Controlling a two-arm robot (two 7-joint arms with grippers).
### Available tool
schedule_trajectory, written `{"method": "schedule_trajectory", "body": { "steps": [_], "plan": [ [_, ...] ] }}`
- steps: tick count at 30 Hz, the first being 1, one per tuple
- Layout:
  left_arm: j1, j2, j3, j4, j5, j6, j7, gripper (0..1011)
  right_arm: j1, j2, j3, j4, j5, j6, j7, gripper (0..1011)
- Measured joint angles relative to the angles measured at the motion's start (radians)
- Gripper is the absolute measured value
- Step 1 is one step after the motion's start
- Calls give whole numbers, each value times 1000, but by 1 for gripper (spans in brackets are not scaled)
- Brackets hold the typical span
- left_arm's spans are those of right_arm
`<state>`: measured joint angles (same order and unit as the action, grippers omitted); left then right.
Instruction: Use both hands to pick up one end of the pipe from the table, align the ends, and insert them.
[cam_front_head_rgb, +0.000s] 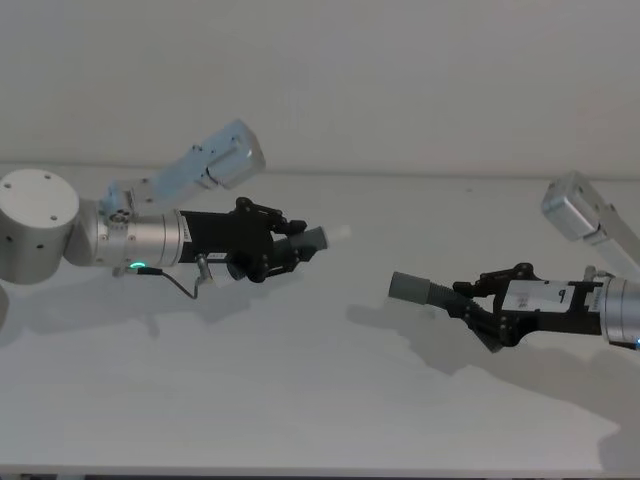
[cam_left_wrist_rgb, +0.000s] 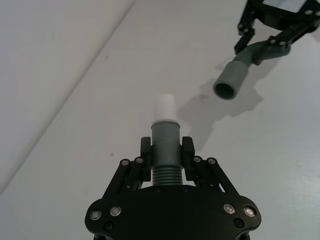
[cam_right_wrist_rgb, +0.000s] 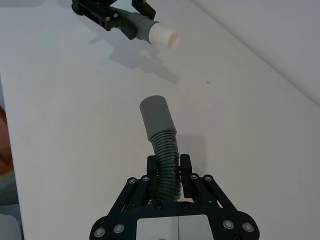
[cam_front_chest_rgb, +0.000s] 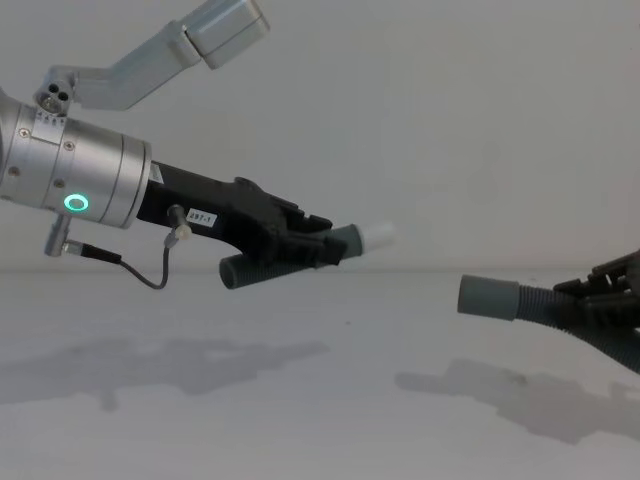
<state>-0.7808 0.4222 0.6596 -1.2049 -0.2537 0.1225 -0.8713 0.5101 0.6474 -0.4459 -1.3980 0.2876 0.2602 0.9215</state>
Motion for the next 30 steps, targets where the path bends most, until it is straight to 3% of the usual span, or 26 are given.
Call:
{"method": "schedule_trajectory", "body": {
  "steps": [10, 30],
  "plan": [
    [-21, 0, 22, 24, -13, -30, -51, 346, 23, -3, -13, 16, 5, -7, 12, 268],
    [-51, -10, 50, 64, -27, -62, -92, 346, 59, -22, -31, 46, 23, -17, 13, 268]
  ]
}}
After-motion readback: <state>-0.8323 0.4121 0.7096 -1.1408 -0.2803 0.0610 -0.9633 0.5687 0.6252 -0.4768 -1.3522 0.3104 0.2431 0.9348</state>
